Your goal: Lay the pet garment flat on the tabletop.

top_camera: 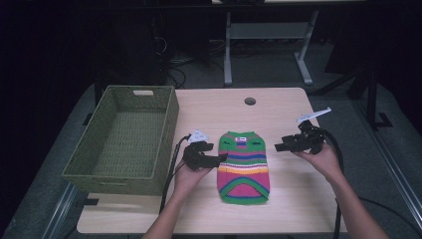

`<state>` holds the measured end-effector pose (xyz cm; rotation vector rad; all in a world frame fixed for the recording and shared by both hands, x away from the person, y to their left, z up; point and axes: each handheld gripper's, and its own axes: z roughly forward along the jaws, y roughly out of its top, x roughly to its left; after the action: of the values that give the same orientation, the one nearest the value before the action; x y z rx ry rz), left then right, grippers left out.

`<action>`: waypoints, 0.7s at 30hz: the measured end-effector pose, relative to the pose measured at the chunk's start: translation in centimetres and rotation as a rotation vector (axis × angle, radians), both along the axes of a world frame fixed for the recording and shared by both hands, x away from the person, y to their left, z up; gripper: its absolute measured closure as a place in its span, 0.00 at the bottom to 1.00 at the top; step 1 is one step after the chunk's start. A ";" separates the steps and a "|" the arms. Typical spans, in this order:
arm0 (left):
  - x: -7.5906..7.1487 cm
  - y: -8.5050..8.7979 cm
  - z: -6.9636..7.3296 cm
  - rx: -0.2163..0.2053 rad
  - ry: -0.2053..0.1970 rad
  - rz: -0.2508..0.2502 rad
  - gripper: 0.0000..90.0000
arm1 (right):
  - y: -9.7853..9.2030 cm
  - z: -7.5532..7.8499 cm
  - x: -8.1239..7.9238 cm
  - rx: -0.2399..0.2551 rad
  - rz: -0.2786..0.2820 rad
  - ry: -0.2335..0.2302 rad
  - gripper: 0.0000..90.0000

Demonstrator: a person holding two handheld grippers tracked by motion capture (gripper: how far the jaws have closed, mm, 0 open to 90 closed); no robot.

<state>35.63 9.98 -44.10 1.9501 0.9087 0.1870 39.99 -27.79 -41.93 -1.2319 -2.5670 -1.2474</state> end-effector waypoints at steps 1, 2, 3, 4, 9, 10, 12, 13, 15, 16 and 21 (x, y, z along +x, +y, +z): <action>0.0 0.0 0.0 0.004 0.000 -0.004 0.28 | 0.0 0.0 -0.1 0.001 -0.001 0.002 0.40; -0.1 -0.1 0.0 0.005 0.002 -0.006 0.28 | -0.1 0.0 -0.2 0.001 0.001 0.001 0.40; -0.1 -0.1 0.0 0.006 0.006 -0.007 0.28 | -0.1 0.0 -0.2 0.001 0.003 0.001 0.40; -0.1 -0.1 0.0 0.007 0.005 -0.009 0.27 | -0.1 0.0 -0.3 0.000 0.005 -0.001 0.40; -0.3 -0.1 0.2 0.018 0.007 -0.020 0.26 | -0.1 0.1 -0.8 0.005 0.014 -0.004 0.39; -0.4 -0.1 0.3 0.019 0.008 -0.019 0.26 | -0.1 0.1 -0.8 0.004 0.017 -0.004 0.38; -0.5 -0.1 0.4 0.020 0.012 -0.023 0.25 | -0.1 0.2 -1.0 0.005 0.020 -0.004 0.38; -0.6 -0.1 0.4 0.023 0.011 -0.025 0.25 | -0.2 0.2 -1.0 0.006 0.024 -0.010 0.38; -0.8 -0.2 0.6 0.026 0.011 -0.029 0.25 | -0.2 0.2 -1.2 0.012 0.025 -0.011 0.38; -0.8 -0.2 0.6 0.025 0.010 -0.031 0.25 | -0.2 0.2 -1.4 0.010 0.023 -0.011 0.37; -1.3 -0.3 0.7 0.036 0.007 -0.045 0.24 | -0.4 0.1 -1.8 0.012 0.026 -0.015 0.36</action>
<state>34.38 9.68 -43.35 2.0035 0.8707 0.1709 38.19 -28.16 -41.82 -1.1873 -2.5732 -1.2709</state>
